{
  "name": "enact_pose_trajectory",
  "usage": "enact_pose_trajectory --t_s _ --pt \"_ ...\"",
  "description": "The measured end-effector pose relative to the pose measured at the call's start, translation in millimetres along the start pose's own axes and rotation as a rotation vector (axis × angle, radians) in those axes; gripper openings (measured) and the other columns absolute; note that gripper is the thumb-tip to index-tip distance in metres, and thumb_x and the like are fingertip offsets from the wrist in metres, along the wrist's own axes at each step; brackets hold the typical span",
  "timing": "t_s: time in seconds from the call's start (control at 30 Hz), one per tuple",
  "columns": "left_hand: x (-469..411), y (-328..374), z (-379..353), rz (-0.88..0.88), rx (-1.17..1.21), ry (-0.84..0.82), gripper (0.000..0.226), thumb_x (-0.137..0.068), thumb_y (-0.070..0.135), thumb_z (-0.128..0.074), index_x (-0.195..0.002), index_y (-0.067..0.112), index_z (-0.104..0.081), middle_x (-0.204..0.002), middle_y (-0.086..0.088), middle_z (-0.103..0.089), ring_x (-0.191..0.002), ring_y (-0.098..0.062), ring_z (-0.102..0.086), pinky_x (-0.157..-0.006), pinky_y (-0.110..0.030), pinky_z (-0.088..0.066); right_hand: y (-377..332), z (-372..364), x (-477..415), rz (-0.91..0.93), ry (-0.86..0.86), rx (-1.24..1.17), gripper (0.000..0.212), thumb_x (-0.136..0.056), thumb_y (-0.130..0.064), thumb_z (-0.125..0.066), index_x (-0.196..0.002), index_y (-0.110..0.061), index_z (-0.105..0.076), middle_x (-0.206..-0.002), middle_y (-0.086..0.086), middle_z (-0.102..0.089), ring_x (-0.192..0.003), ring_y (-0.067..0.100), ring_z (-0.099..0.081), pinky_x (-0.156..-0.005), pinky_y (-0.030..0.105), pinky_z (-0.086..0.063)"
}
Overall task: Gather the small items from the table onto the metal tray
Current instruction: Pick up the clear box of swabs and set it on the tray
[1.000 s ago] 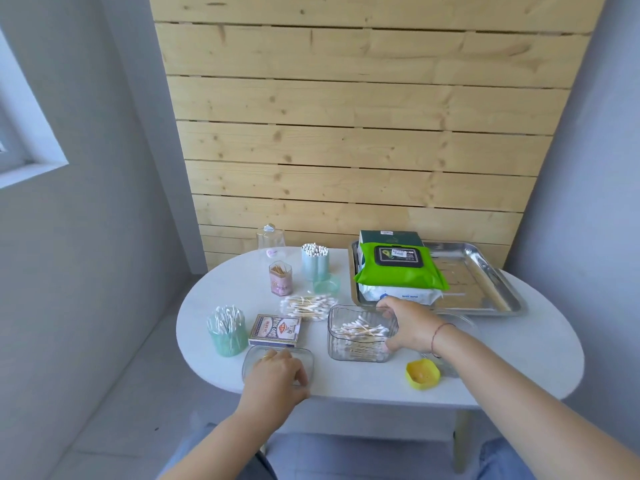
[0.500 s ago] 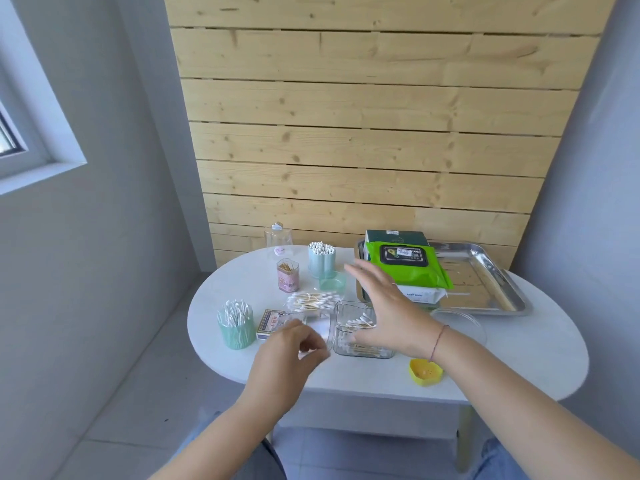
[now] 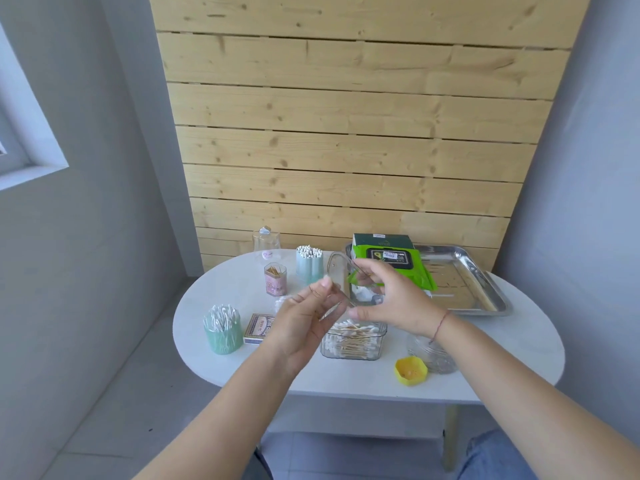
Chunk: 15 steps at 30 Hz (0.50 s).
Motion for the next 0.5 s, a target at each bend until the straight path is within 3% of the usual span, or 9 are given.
enact_pose_trajectory --t_s 0.1,0.17,0.3,0.37,0.5 --pt "-12.0 -13.1 36.7 -0.011 -0.234 0.233 0.007 -0.089 0.017 -0.061 -0.088 0.012 -0.065 -0.092 -0.003 -0.064 -0.092 -0.016 -0.06 -0.089 -0.026 -0.048 24.1 -3.7 -10.2 -0.083 -0.141 0.342 0.091 -0.07 -0.032 -0.079 -0.145 -0.021 -0.03 -0.14 0.002 -0.039 -0.132 0.017 -0.039 -0.106 0.028 -0.034" --pt "-18.8 -18.2 57.1 -0.005 -0.403 0.371 0.007 -0.091 0.02 -0.059 -0.09 0.018 -0.065 -0.098 -0.001 -0.065 -0.103 -0.018 -0.057 -0.095 -0.028 -0.043 36.2 -11.4 -16.1 -0.122 -0.225 0.433 0.092 -0.071 -0.034 -0.078 -0.147 -0.02 -0.027 -0.14 0.004 -0.038 -0.131 0.02 -0.039 -0.106 0.03 -0.035" --pt "-29.6 -26.6 67.4 0.048 -0.587 0.411 0.036 -0.092 0.031 -0.054 -0.121 0.012 -0.062 -0.126 -0.005 -0.062 -0.121 -0.021 -0.053 -0.109 -0.039 -0.038 46.9 -28.8 -25.4 -0.162 -0.311 0.453 0.092 -0.071 -0.033 -0.078 -0.146 -0.016 -0.028 -0.138 0.005 -0.039 -0.13 0.021 -0.041 -0.107 0.031 -0.035" --pt "-34.5 -27.9 64.1 0.045 -0.641 0.374 0.031 -0.093 0.031 -0.052 -0.115 0.015 -0.066 -0.122 -0.002 -0.064 -0.118 -0.02 -0.055 -0.108 -0.041 -0.039 48.6 -35.6 -28.3 -0.166 -0.333 0.458 0.091 -0.071 -0.033 -0.078 -0.145 -0.015 -0.029 -0.137 0.006 -0.039 -0.129 0.021 -0.041 -0.107 0.032 -0.035" --pt "-43.7 -30.2 54.4 0.031 -0.695 0.29 0.014 -0.091 0.024 -0.057 -0.09 0.021 -0.07 -0.085 0.005 -0.065 -0.084 -0.016 -0.056 -0.09 -0.033 -0.043 51.3 -39.7 -32.6 -0.169 -0.36 0.45 0.092 -0.071 -0.034 -0.079 -0.146 -0.015 -0.029 -0.14 0.006 -0.037 -0.131 0.021 -0.039 -0.109 0.033 -0.034"
Point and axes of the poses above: each hand's wrist, its own x-axis away from the middle knuckle, its own z-axis out of the back of the hand, y = z × x, the point moved 7 cm from there along -x, towards the middle knuckle
